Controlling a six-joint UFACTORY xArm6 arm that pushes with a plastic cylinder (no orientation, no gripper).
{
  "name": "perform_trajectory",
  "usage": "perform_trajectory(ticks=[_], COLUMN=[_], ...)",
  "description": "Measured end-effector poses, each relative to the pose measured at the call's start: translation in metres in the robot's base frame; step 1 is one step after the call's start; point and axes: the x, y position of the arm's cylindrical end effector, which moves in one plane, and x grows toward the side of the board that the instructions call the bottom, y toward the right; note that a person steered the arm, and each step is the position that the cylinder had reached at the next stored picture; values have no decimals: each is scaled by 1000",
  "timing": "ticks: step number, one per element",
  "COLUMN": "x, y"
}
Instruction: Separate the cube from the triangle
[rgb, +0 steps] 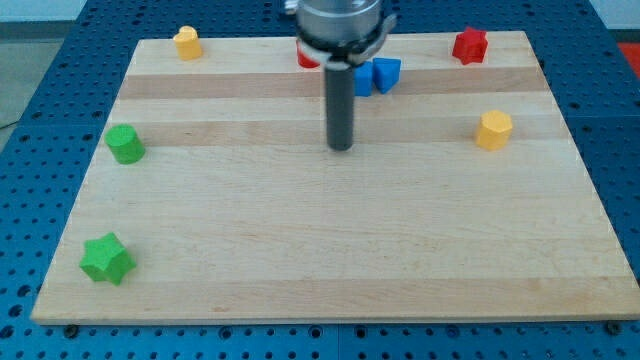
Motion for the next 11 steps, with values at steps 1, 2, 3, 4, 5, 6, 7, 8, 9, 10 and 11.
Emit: perform_trajectory(ticks=[1, 2, 3, 4, 5, 6, 7, 8, 9, 10, 11], x=[-26, -28, -28, -26, -37, -65, -106, -127, -143, -154, -137], y=[29, 30, 29, -24, -66, -86, -86, -58, -24, 1, 3])
